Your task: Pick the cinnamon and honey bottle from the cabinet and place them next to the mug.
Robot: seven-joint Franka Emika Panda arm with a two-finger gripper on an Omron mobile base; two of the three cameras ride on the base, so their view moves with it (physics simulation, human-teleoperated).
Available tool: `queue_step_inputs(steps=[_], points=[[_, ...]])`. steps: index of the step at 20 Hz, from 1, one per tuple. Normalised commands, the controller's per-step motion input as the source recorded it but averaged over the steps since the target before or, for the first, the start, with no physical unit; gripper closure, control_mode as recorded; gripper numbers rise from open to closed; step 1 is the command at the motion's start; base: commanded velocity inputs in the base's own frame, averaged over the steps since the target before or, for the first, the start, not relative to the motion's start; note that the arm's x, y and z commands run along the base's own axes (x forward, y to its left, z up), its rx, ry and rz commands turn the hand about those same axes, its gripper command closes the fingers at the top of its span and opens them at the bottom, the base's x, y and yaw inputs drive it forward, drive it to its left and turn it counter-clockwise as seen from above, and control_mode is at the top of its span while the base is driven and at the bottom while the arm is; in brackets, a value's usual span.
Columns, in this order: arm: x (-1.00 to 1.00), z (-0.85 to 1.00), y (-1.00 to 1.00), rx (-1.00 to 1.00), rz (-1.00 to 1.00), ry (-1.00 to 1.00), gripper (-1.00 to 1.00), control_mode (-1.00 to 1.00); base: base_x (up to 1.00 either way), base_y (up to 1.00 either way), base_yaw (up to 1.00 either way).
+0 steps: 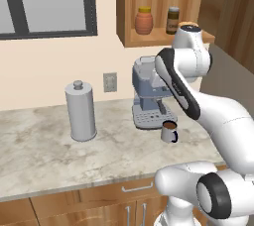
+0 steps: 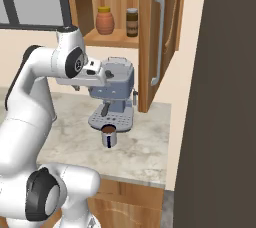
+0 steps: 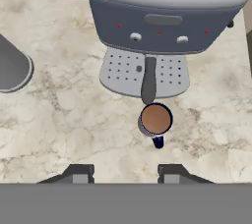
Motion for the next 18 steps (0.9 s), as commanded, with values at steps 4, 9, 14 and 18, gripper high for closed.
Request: queue_step_inputs(steps=[4,9,14,18], points=[[0.04,-0.28,-0.02,0.0,-0.11,0.04,-1.0,-1.0,0.0,0.0,0.0],[-0.39,-0.11,0.0,0.0,-0.18,-0.46,-1.0,-1.0,0.0,0.0,0.0],[-0.18,0.5,-0.14,0.01,-0.09,-0.41,-1.0,-1.0,0.0,0.0,0.0],[-0.09,0.84,-0.44,0.05,-0.03,-0.14,-1.0,-1.0,0.0,0.0,0.0]])
